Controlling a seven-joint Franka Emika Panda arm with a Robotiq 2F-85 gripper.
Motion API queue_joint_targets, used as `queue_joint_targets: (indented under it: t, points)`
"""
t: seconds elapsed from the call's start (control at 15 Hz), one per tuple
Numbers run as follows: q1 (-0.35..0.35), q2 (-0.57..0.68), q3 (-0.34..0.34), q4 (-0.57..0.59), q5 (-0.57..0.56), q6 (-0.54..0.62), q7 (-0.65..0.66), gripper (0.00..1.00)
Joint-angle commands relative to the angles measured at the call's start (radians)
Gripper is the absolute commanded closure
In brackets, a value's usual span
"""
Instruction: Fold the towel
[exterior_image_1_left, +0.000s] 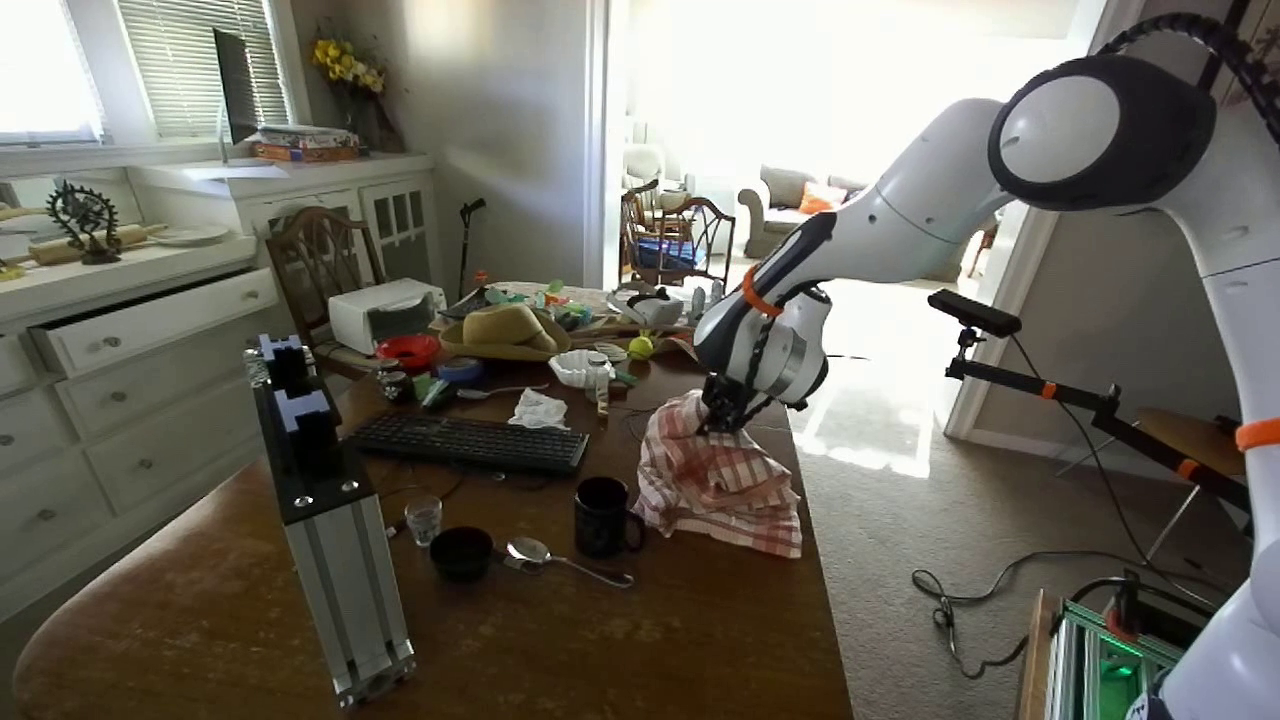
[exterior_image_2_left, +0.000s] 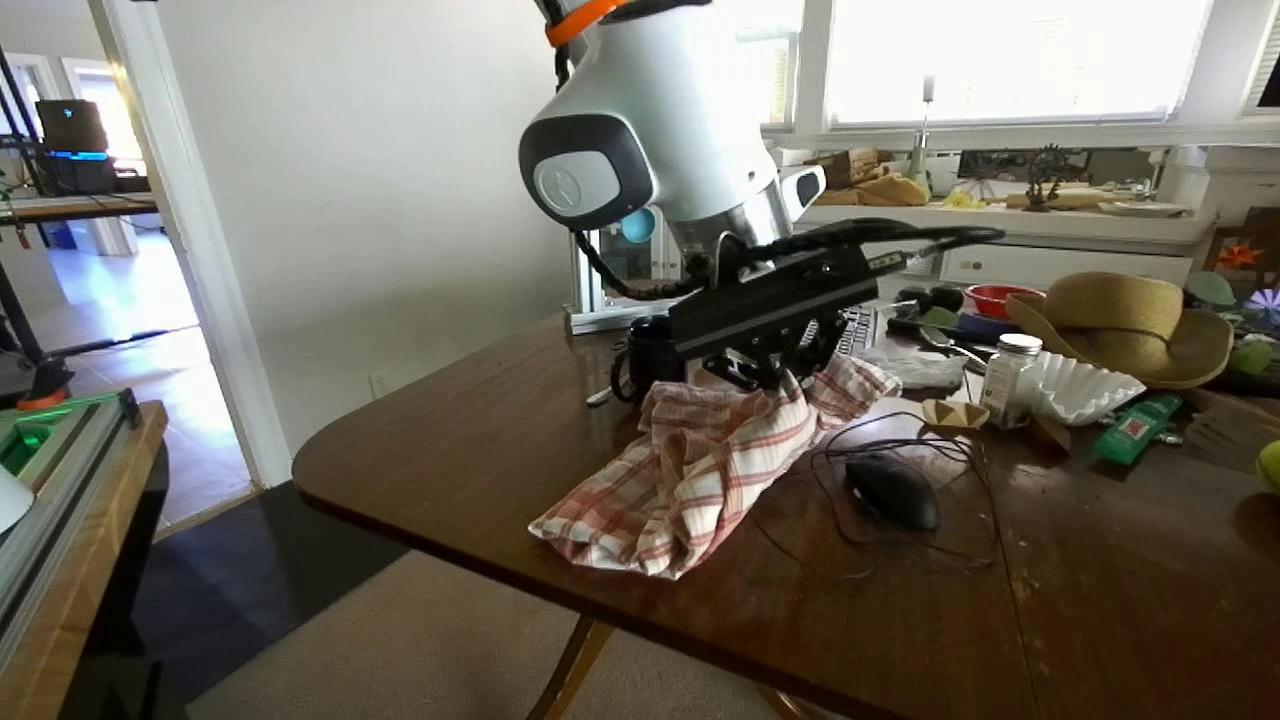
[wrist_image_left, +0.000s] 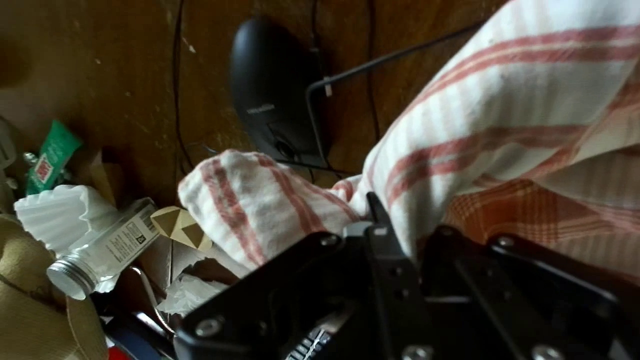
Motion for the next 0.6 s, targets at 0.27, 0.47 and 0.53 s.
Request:
queue_joint_targets:
  t: [0.27, 0.47, 0.53]
  points:
    - [-0.022, -0.070, 0.084, -0.243, -0.058, 0.456, -0.193, 0.97]
    - [0.048, -0.038, 0.059, -0.291, -0.056, 0.642, -0.236, 0.97]
    - [0.076, -0.018, 0.053, -0.302, -0.046, 0.704, -0.256, 0.97]
